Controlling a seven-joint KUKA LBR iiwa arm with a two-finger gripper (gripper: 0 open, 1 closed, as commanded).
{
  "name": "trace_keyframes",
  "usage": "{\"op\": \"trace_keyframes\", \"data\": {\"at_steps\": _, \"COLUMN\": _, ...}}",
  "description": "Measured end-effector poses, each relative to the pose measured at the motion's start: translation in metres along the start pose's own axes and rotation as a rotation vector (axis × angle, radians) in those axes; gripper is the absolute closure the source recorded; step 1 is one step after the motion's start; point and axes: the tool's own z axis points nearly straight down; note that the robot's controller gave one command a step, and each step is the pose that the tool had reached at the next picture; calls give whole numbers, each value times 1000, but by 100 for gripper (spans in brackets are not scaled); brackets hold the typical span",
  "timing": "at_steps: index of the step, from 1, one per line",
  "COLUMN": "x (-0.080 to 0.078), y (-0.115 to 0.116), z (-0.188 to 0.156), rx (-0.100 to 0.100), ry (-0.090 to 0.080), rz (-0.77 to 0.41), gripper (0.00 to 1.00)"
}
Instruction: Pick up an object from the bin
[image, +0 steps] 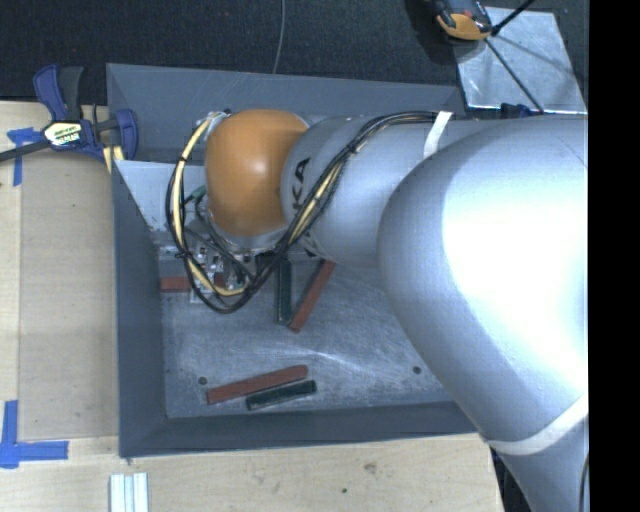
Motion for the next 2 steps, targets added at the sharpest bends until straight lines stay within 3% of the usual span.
{"op": "trace_keyframes", "data": {"at_steps": 1, "x": 0, "y": 0, "z": 0, "rx": 0, "ry": 0, "rz": 0, "gripper": 100}}
{"op": "trace_keyframes", "data": {"at_steps": 2, "x": -8, "y": 0, "z": -139, "rx": 5, "ry": 13, "rz": -23, "gripper": 100}}
